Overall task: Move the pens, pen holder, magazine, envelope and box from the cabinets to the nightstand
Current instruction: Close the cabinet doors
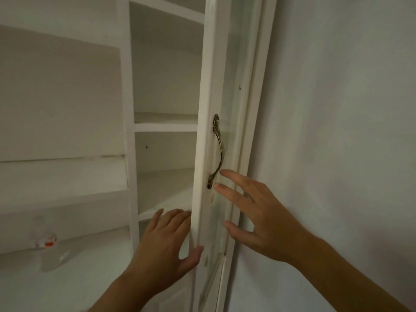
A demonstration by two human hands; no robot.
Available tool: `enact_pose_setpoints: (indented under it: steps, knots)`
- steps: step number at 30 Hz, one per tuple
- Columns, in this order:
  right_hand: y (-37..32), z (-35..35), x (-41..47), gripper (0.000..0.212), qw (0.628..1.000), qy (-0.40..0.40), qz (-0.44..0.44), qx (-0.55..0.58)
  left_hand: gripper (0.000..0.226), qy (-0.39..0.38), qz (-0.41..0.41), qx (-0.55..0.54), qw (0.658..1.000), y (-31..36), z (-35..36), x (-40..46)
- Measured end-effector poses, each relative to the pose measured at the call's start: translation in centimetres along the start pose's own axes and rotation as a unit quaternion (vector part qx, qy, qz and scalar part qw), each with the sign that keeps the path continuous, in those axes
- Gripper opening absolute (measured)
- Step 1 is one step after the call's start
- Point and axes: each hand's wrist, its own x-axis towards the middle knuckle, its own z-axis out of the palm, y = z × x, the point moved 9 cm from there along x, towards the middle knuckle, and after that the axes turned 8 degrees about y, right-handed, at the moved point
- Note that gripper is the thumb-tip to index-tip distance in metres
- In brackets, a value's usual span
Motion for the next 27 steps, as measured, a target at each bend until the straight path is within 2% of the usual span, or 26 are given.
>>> enact_pose_setpoints:
  steps: [5,10,15,27]
  knots:
    - [-0.4,0.8,3.6,0.075,1.000,0.013,-0.024,-0.016,0.059,0.022,-0.024,0.027,0.999,-2.5,-1.4,-0.4]
    - [-1.1,2.7,6.6,0.069,0.995,0.027,-0.066,-0.075,0.068,0.045,-0.046,0.060,0.996,-4.9,-2.9,-0.9]
    - [-1.5,4.1,9.2,0.061,0.992,0.050,-0.069,-0.094,0.068,0.059,-0.049,0.086,0.993,-6.5,-4.4,-0.7]
    - [-1.6,7.1,11.8,0.067,0.989,0.039,-0.081,-0.116,0.066,0.081,0.014,0.122,0.989,-9.2,-5.4,0.5]
